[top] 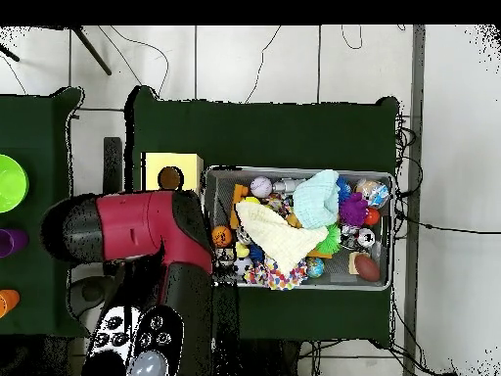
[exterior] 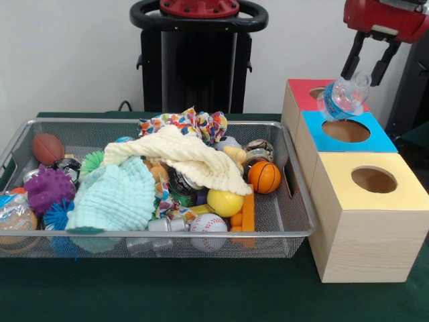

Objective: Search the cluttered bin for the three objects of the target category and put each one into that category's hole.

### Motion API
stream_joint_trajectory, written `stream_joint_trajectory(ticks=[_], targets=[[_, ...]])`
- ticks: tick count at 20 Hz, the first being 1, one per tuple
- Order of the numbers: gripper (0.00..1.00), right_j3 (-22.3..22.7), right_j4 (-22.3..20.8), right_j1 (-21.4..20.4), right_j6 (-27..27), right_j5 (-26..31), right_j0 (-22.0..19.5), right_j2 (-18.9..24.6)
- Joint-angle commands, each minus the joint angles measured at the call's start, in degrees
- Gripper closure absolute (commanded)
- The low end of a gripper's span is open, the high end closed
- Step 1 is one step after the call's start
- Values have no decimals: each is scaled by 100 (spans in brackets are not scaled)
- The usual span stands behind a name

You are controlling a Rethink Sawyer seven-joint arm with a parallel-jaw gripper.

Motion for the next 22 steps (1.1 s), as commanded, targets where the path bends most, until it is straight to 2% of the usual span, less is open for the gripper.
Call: stream_joint_trajectory(ticks=[1,22], targets=[[100,21,161,297,1333,538,-4,87],[100,8,333,411,1327,393,86,-15]])
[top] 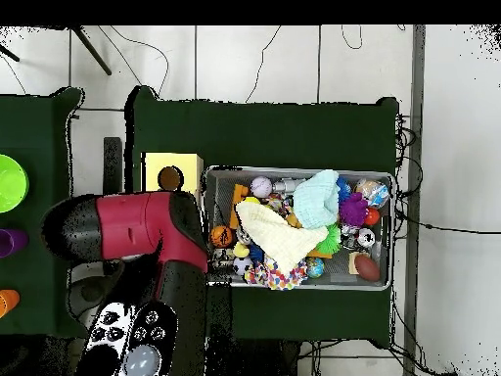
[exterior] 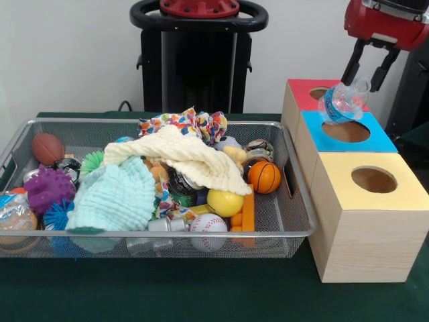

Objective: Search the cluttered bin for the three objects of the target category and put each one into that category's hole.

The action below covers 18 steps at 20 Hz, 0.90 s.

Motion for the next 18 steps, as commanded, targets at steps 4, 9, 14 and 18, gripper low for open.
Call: stream_joint_trajectory(ticks=[4,9,14,18], targets=[[100,43,208,289,1404,322,-5,115],[100,28,238,324,1439,310,35,90],[100,48,272,347,1422,253,47,75],[100,17,301,400,1425,198,62,75]])
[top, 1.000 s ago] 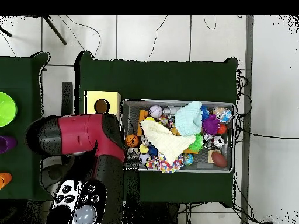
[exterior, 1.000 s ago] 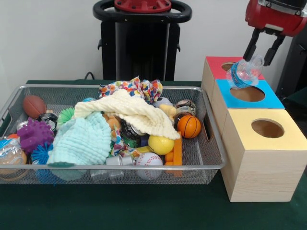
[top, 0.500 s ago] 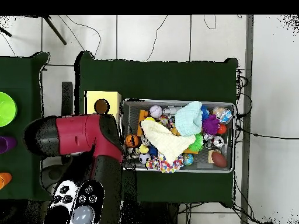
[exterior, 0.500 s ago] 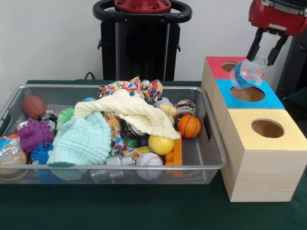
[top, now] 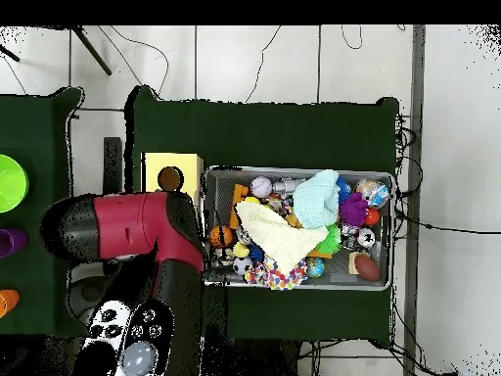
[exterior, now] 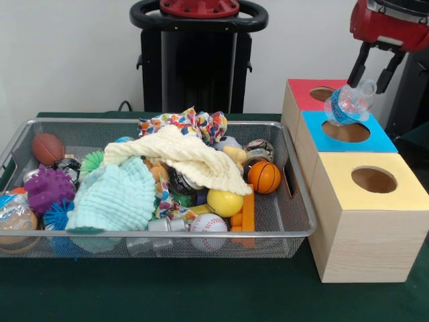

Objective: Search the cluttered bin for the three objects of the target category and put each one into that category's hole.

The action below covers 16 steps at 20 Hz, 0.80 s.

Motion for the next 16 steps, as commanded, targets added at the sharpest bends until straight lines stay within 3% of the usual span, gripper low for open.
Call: stream_joint_trajectory(ticks=[1,16], targets=[[100,17,124,324,1439,187,14,94],[100,-66,221,467,1405,92,4,112]])
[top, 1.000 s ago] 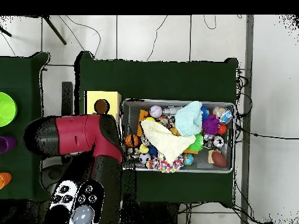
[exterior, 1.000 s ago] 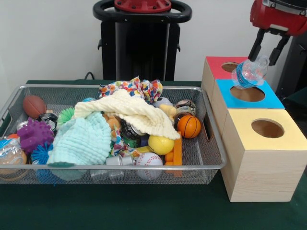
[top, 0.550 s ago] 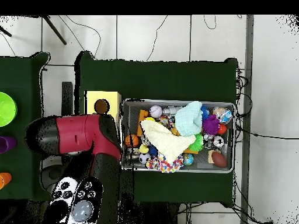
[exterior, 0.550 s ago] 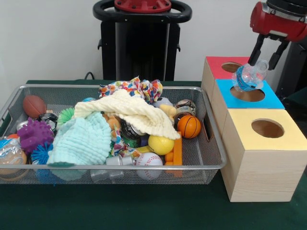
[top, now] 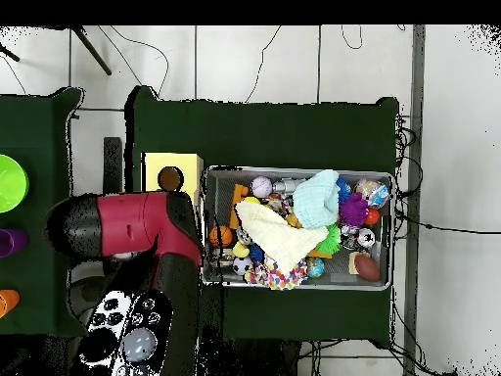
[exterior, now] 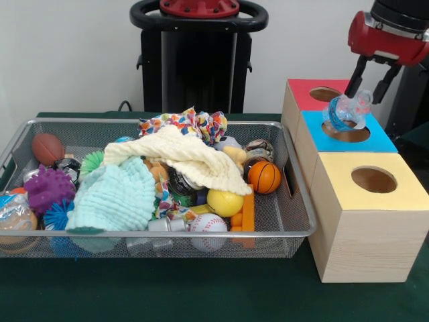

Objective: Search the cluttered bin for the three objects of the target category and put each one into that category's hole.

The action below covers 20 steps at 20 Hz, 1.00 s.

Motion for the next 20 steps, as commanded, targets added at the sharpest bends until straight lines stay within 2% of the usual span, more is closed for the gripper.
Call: stream_joint_trajectory(ticks=[1,20], targets=[[100,-48,160,259,1405,82,-31,113],[100,-78,245,318,1394,-54,-33,133]])
